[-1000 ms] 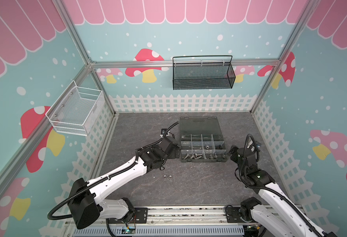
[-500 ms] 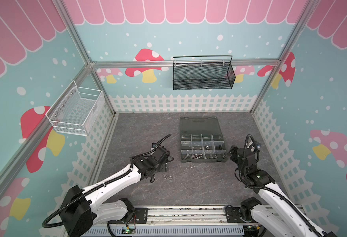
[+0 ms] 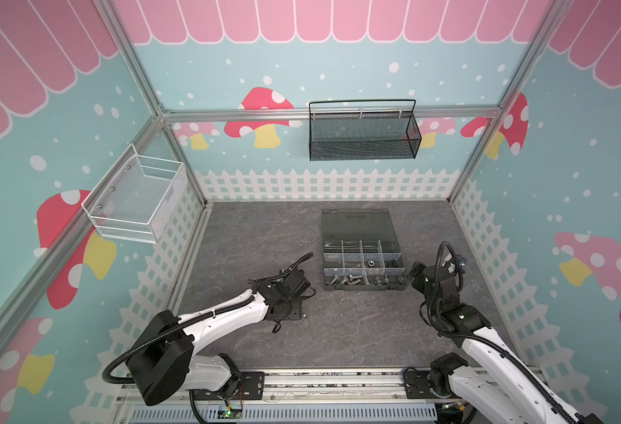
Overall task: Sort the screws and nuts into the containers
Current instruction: 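Move the open left gripper back over the next silver nut on the table, then lower the left gripper and close it on the silver nut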
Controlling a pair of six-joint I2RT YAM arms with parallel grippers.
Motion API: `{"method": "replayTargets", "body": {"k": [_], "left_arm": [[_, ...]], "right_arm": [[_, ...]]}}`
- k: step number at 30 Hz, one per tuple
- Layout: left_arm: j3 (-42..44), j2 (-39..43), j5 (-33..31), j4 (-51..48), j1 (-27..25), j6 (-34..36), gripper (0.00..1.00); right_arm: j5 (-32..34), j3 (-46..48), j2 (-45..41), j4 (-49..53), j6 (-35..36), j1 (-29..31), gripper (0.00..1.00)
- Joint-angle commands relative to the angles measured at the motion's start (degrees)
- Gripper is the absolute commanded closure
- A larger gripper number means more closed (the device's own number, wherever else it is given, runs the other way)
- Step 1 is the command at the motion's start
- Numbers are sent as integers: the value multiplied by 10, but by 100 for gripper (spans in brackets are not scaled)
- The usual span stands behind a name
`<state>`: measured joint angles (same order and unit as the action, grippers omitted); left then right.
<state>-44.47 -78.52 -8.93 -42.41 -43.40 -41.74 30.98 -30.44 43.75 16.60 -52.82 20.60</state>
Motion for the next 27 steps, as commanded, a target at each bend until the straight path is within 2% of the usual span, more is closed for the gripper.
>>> {"method": "replayTargets", "body": {"k": [1,15,22,27], "left_arm": [[9,-18,26,20,-3,2,35],[13,-62,45,33,-5,10,39],[11,-74,44,35,-5,12,46],[10,-80,41,35,-5,9,56]], "right_arm": [[5,5,-1,1,-13,-3,3],[5,8,-4,1,-15,-3,3],[6,8,-5,2,-14,-3,3],[6,9,-6,1,-16,-3,3]]}}
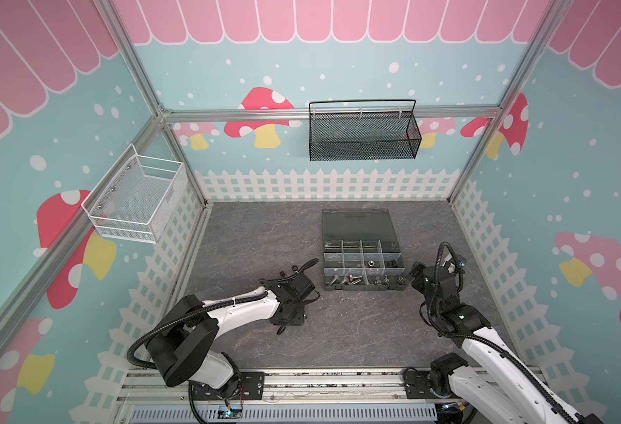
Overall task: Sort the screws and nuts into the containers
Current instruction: 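Lower the left gripper and close it on the silver nut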
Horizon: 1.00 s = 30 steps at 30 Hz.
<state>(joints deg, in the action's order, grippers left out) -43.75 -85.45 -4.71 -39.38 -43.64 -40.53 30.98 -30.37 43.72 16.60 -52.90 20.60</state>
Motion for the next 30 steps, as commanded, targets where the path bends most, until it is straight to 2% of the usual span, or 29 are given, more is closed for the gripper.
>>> {"method": "replayTargets", "body": {"k": [1,5,17,27,30], "left_arm": [[3,-12,-1,4,-2,-3,59],[2,-16,-2,4,-2,-1,65],[-3,-28,3,1,-1,5,65],[-4,-25,0,-3,0,6,76],[-7,-19,-5,-2,0,7,76]], "right_arm": [[5,8,-5,2,-16,-3,3],[5,8,-5,1,-16,-3,3],[3,3,3,-1,-18,-3,3],[2,-2,12,-3,-18,-3,3],[0,-2,13,-2,-18,-2,3]]}}
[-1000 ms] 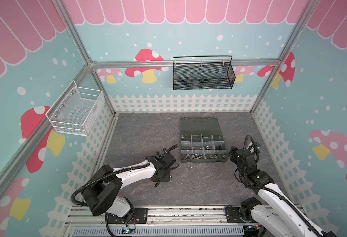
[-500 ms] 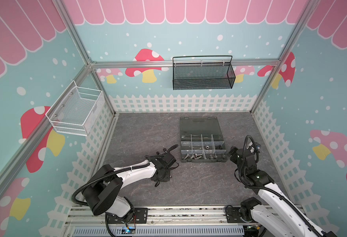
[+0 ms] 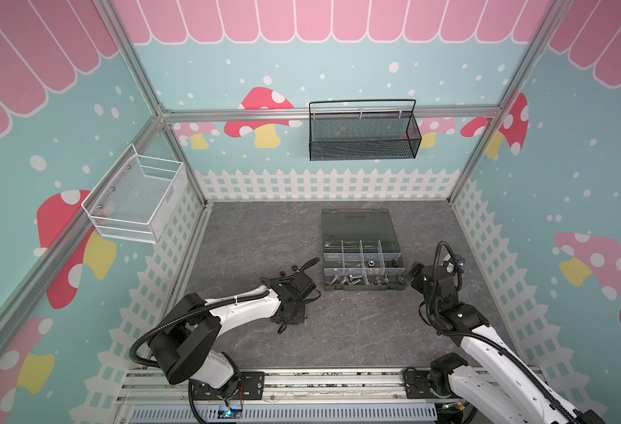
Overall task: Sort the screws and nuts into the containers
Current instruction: 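Lower the left gripper and close it on the silver nut, then lift the silver nut with the left gripper and carry it over the box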
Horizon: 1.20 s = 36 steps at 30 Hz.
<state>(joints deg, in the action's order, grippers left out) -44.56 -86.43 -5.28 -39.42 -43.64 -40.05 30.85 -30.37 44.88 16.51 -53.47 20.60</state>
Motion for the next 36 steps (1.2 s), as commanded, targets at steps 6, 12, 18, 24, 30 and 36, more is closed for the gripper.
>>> {"method": "replayTargets", "body": {"k": [6,12,18,24,30,36], "left_arm": [[-19,11,-22,-11,0,10,76],[-71,28,-48,-17,1,26,77],[-139,20,-65,18,0,50,77],[-201,-17,-52,75,-3,66,77],[-286,-86,-20,127,-12,94,77],[-397,-184,16,144,-26,118,77]], "right_arm": [[4,0,-2,-1,-12,-3,3],[4,3,-6,-1,-14,-3,3],[6,6,-10,-1,-15,-3,3],[14,1,-24,7,-10,-3,3],[21,4,-39,10,-10,-3,3],[25,0,-46,20,-11,-3,3]]}}
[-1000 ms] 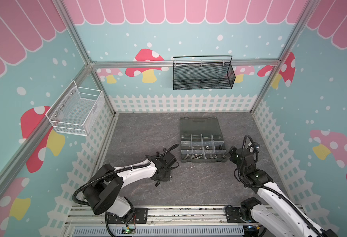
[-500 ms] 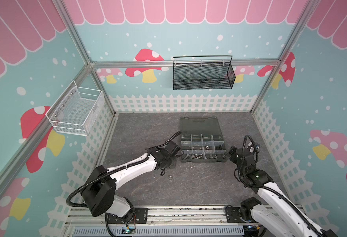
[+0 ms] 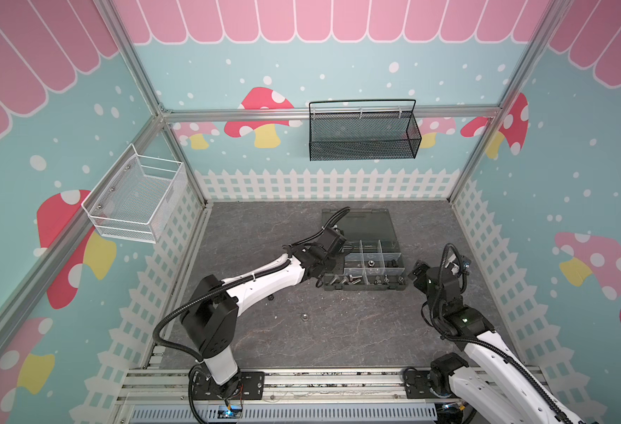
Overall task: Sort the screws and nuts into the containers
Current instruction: 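Lift the silver nut with the left gripper and carry it over the box, then open the left gripper to drop the nut into the nut compartment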
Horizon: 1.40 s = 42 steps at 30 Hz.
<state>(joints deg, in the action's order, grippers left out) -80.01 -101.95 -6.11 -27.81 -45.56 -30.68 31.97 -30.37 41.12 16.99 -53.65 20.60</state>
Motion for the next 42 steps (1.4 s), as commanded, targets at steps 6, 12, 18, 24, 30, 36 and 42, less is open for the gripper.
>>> {"method": "replayTargets", "body": {"k": [6,12,18,24,30,36,42], "left_arm": [[-148,-127,73,31,-18,38,77],[-222,-207,106,31,-26,45,77],[-272,-262,120,28,-29,48,77],[-319,-306,128,11,-29,55,76],[-349,-333,137,-3,-29,50,74],[-354,-338,132,-9,-29,46,72],[-360,-342,133,-12,-29,47,65]], "right_arm": [[13,-2,-9,15,-14,-3,3],[10,-1,-5,15,-18,-3,3],[6,0,-2,15,-20,-3,3],[7,2,-4,15,-21,-3,3],[6,3,-3,15,-21,-3,3],[7,5,-2,15,-23,-3,3],[3,4,3,12,-24,-3,3]]}}
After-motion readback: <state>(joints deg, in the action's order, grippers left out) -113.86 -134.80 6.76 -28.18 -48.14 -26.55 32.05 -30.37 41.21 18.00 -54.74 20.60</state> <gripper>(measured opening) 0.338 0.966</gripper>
